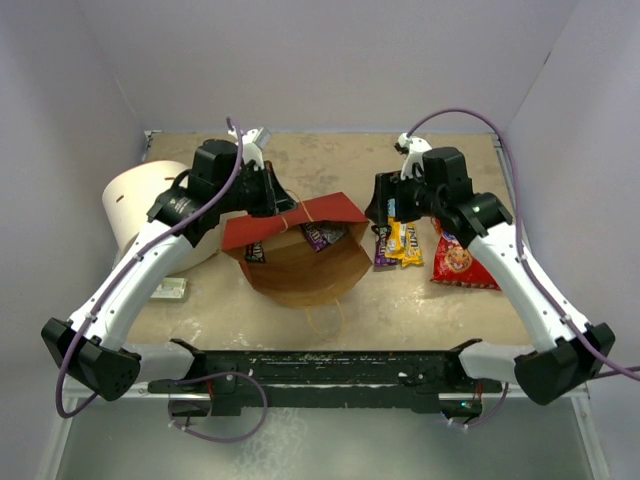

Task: Take the snacks out of the paper bag
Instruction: Take out the snack from the paper bag.

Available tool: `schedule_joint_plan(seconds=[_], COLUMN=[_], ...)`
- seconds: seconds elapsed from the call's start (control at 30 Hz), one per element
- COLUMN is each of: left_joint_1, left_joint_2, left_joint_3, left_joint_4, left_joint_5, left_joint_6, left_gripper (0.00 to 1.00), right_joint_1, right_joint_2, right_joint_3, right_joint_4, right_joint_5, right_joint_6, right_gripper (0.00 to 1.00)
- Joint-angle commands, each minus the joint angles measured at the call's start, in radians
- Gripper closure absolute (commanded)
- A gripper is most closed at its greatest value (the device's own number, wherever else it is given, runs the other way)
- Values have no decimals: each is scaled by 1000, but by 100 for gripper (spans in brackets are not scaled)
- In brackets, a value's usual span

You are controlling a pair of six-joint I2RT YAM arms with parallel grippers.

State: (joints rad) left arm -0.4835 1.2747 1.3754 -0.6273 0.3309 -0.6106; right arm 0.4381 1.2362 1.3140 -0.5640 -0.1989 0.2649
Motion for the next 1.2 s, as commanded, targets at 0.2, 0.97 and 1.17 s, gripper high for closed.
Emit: schedule_joint_plan(seconds=[0.2, 0.97, 1.17], left_joint_1=[13, 15, 16], left_joint_2=[-24, -56, -90], left_joint_3=[13, 53, 9], left_joint_4=[71, 13, 44], left_joint_5=[-9, 77, 95], left_joint_6=[-33, 43, 22], left_gripper=[100, 100, 100], right_joint_1=[363, 614, 625], right_joint_2=[27, 126, 268], right_joint_3=[78, -366, -508], right_joint_4=[184, 832, 1288], right_joint_5=[-85, 144, 298], right_joint_6=[-79, -445, -119], right_gripper=[15, 25, 28])
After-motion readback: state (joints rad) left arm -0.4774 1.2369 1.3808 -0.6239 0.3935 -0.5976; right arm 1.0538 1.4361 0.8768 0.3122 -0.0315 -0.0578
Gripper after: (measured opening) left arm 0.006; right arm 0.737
